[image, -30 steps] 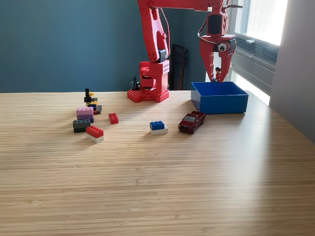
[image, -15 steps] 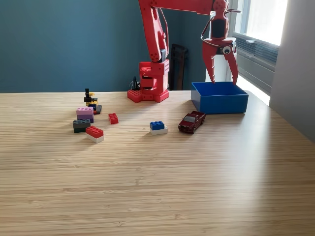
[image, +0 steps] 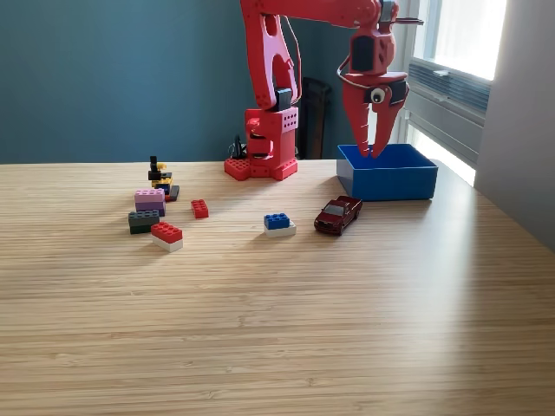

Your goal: Grasp a lego block and put it in the bin.

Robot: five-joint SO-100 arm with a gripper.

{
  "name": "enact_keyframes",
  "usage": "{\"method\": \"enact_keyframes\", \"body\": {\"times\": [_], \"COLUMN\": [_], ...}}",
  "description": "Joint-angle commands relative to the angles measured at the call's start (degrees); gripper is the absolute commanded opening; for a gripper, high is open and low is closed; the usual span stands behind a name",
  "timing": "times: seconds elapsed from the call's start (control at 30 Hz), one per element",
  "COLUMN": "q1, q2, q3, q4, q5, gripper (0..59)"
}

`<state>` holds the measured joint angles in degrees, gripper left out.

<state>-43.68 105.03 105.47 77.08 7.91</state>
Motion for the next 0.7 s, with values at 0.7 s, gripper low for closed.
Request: {"method": "enact_keyframes", "body": {"times": [0.7], "q1": [39.6], "q2": [4.3], "q3": [0.7], "q4": [-0.4], "q5": [-13.0], "gripper": [2.0]}}
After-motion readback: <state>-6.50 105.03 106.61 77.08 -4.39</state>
